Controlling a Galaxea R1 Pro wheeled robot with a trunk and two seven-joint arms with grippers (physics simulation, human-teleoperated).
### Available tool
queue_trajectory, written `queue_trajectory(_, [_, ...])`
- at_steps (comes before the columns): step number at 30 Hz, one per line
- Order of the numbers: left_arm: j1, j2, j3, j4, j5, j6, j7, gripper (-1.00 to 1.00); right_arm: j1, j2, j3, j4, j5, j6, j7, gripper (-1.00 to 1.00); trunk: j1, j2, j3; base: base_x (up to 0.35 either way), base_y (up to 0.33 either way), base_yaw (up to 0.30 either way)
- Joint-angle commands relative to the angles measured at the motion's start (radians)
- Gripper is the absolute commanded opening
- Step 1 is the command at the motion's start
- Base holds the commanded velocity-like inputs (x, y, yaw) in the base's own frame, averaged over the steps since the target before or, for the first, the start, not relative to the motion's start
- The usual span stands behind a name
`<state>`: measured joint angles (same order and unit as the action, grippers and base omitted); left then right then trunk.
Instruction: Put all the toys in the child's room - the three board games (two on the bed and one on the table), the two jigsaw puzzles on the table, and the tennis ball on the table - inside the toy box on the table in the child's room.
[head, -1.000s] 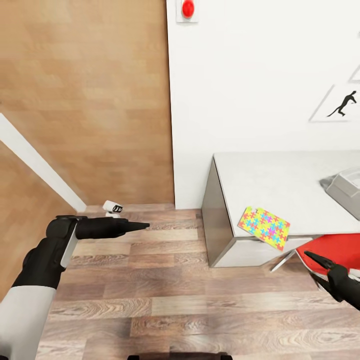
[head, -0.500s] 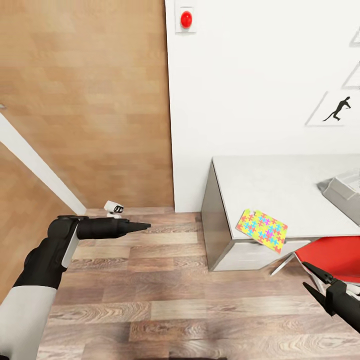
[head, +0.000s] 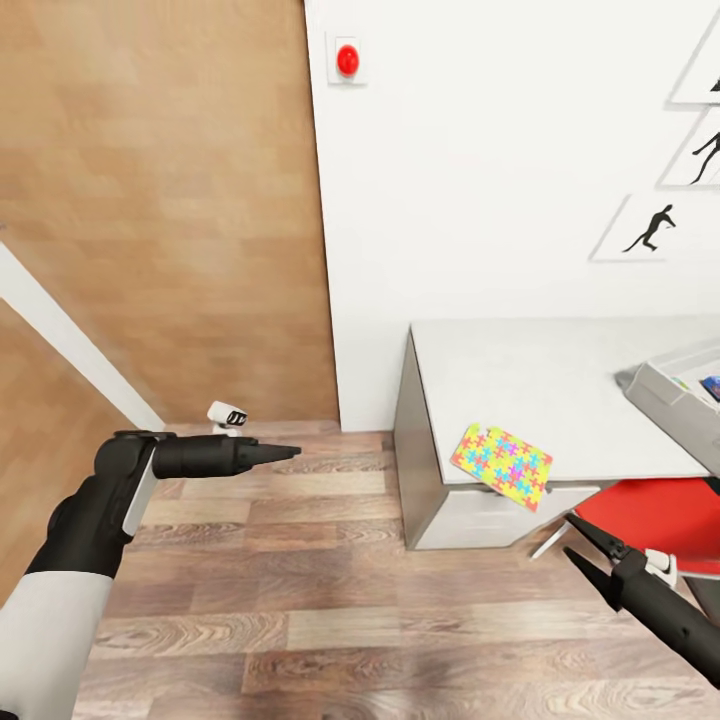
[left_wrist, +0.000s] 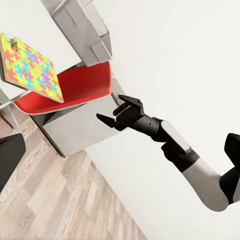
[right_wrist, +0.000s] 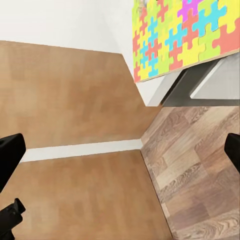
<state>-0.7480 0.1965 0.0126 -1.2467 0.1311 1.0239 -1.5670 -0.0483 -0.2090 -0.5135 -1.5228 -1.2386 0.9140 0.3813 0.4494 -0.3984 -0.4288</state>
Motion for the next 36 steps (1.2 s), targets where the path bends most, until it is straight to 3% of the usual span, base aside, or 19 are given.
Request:
queue_trajectory(1, [-0.001,0.001,0.000,0.000,0.000,0.010,-0.004,1.00,-0.001,0.000,-0.001,0.001,0.005,0.005,0.008,1.00,0.001,-0.002,0.000,0.000,-0.018,0.000])
queue_trajectory(36, [-0.001,0.001,-0.002,0.000,0.001,0.010,-0.004,1.00,-0.001,0.009,0.007,-0.005,0.004,0.005,0.025,1.00,0.001,-0.002,0.058,-0.002,-0.001,0.000])
